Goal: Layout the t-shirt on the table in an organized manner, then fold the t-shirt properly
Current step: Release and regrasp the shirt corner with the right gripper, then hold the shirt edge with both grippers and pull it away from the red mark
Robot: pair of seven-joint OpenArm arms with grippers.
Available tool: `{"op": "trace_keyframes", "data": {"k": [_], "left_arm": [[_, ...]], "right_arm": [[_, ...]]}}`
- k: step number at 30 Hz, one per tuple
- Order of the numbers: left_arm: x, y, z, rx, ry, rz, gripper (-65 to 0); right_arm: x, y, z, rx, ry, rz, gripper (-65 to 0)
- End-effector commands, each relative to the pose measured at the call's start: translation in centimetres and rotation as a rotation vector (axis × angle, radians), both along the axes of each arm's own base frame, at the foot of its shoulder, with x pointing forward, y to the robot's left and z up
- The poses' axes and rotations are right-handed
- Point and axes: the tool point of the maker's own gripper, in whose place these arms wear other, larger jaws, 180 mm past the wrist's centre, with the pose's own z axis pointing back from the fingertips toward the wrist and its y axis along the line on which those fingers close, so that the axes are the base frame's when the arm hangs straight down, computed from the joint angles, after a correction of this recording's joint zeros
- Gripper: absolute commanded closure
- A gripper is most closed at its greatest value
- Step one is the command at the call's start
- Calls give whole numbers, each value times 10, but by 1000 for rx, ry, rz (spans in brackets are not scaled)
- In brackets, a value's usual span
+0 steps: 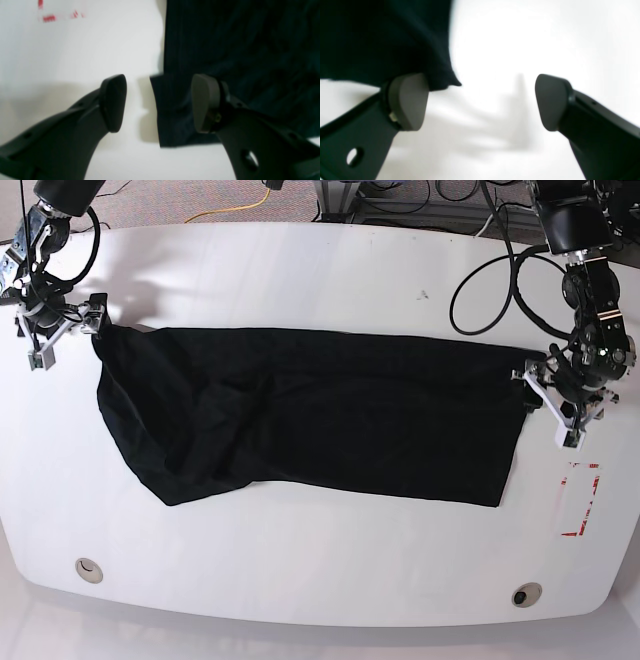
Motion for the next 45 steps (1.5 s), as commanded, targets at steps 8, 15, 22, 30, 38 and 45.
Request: {"op": "trace_keyframes", "data": {"k": [8, 15, 22, 30, 38, 45], "left_arm": [[9, 4, 16, 14, -52, -6, -385], [9, 5, 17, 16, -52, -7, -385], [10, 12, 21, 30, -58, -3, -385], [11, 12, 22, 30, -59, -5, -385], [8, 13, 25, -3, -73, -32, -386], [-7, 7, 13, 4, -29, -101, -392]], "right_arm": [[17, -7, 5, 31, -76, -23, -644], [22, 7, -1, 42, -60, 18, -636], [23, 17, -6, 59, -56, 33, -515], [27, 19, -6, 64, -62, 34, -136], [27, 19, -6, 64, -62, 34, -19], [27, 20, -6, 63, -63, 36, -17]]}}
